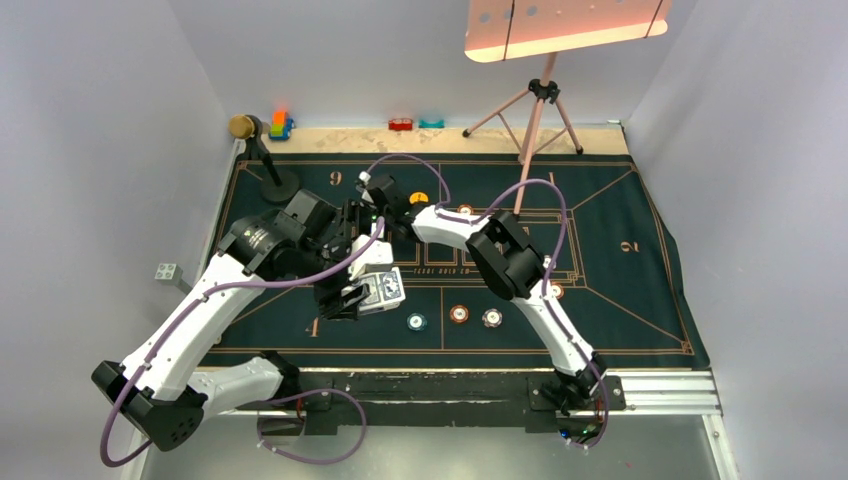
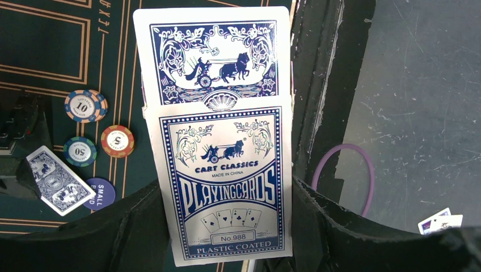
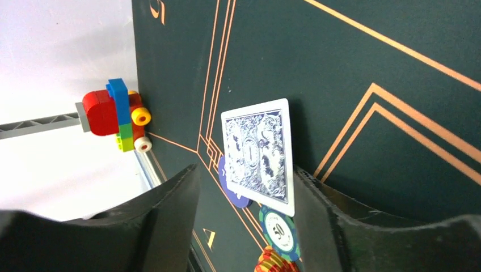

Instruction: Distribute texas hold em gaming equipment

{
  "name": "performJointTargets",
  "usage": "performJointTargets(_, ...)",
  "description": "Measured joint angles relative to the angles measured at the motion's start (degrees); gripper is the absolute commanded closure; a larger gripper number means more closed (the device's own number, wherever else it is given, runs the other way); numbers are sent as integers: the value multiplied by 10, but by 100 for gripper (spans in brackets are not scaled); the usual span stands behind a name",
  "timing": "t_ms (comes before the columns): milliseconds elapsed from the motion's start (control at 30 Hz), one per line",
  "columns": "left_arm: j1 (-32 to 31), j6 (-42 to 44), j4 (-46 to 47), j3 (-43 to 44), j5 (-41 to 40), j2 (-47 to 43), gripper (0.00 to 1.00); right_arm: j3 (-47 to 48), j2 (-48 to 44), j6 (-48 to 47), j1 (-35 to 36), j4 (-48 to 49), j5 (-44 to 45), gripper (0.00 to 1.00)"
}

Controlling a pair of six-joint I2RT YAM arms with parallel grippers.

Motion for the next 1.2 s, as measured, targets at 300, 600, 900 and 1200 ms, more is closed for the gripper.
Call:
performJointTargets(300,0,-5,4,0,0,0,100,4,-67,-77,-13,-82,30,24)
performJointTargets(600,0,-5,8,0,-5,0,100,-135,-268,-106,-77,-93,40,16)
performJointTargets(900,0,-5,18,0,-5,16,100,-382,-554,-89,-122,-54,23,9)
performJointTargets(1200,0,-5,24,0,-8,23,100,-543,-677,-22,-76,33,-11,6)
